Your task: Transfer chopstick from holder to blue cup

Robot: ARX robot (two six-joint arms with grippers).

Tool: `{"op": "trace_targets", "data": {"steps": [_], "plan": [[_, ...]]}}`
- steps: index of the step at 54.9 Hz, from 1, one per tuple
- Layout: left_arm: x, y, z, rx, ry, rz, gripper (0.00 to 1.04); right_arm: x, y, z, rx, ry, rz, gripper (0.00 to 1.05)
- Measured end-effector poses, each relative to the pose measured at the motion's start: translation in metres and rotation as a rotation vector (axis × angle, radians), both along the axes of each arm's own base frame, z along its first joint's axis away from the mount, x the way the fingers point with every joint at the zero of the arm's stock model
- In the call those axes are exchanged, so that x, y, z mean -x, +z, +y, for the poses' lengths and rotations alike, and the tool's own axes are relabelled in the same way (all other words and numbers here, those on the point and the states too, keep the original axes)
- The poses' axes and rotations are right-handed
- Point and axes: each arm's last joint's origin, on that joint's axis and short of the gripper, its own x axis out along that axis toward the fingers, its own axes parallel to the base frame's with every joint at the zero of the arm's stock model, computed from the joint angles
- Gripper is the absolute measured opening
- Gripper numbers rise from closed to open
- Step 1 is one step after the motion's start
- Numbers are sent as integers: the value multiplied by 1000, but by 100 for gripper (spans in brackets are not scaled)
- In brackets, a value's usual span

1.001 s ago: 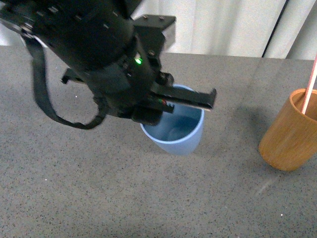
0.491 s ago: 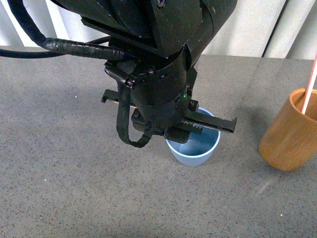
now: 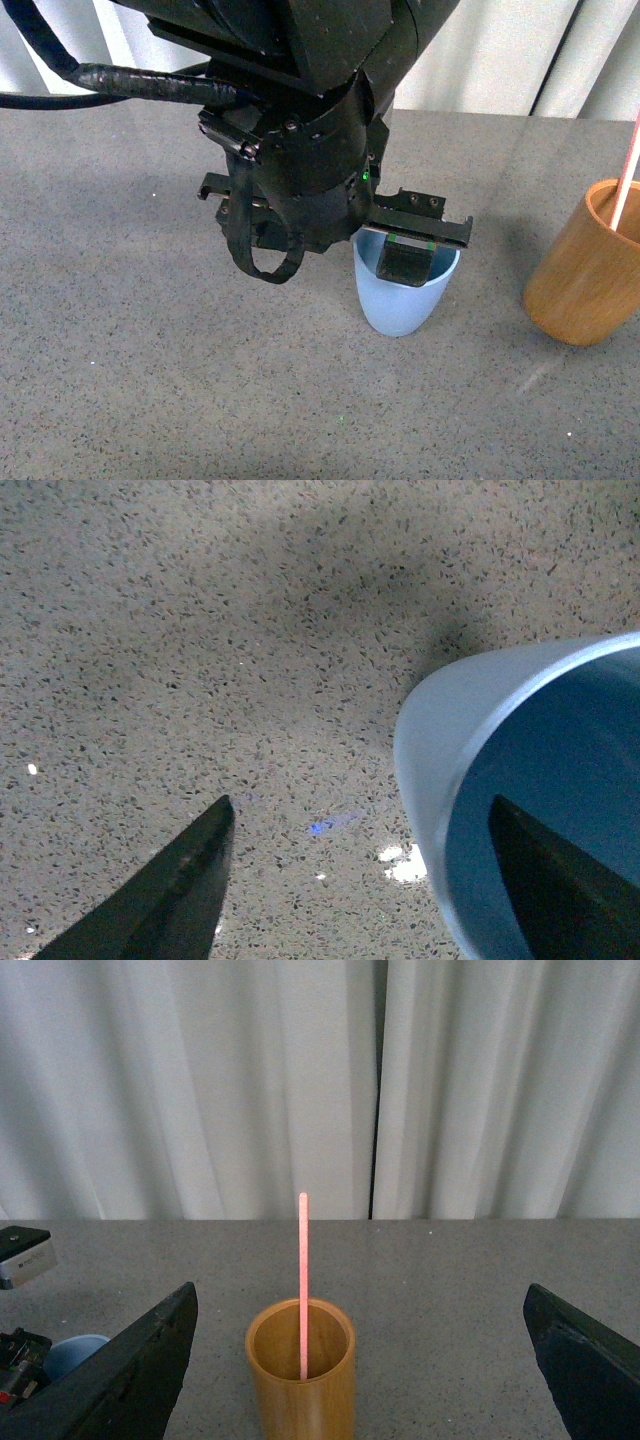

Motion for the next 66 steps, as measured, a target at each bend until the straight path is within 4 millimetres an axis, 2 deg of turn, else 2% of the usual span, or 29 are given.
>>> {"op": "trace_targets", "data": {"steps": [8, 13, 17, 23, 29, 36, 46, 47, 51, 54, 58, 61, 66], "plan": [[-3, 11, 8, 13, 22, -14, 99, 0, 0, 0, 0, 0, 0, 95], [-6, 25, 16, 35, 38, -35, 97, 0, 0, 0, 0, 0, 0, 95], [-8, 48, 28, 72, 58, -73, 98, 0, 0, 0, 0, 0, 0, 95], [-6, 93, 63, 137, 125, -216, 98, 0, 0, 0, 0, 0, 0, 95], [14, 116, 101, 112, 216, -448, 98, 0, 0, 0, 0, 0, 0, 95], [21, 124, 108, 112, 225, -490, 98, 0, 0, 0, 0, 0, 0, 95], [21, 115, 106, 95, 207, -468, 98, 0, 0, 0, 0, 0, 0, 95], [22, 114, 106, 90, 205, -475, 97, 0, 0, 0, 0, 0, 0, 95], [24, 106, 112, 73, 260, -729, 85, 0, 0, 0, 0, 0, 0, 95], [39, 96, 127, 122, 284, -903, 72, 0, 0, 0, 0, 0, 0, 95], [55, 91, 143, 147, 305, -1002, 62, 0, 0, 0, 0, 0, 0, 95], [73, 91, 161, 165, 325, -1075, 47, 0, 0, 0, 0, 0, 0, 95], [93, 83, 176, 164, 322, -1084, 30, 0, 0, 0, 0, 0, 0, 95]]}}
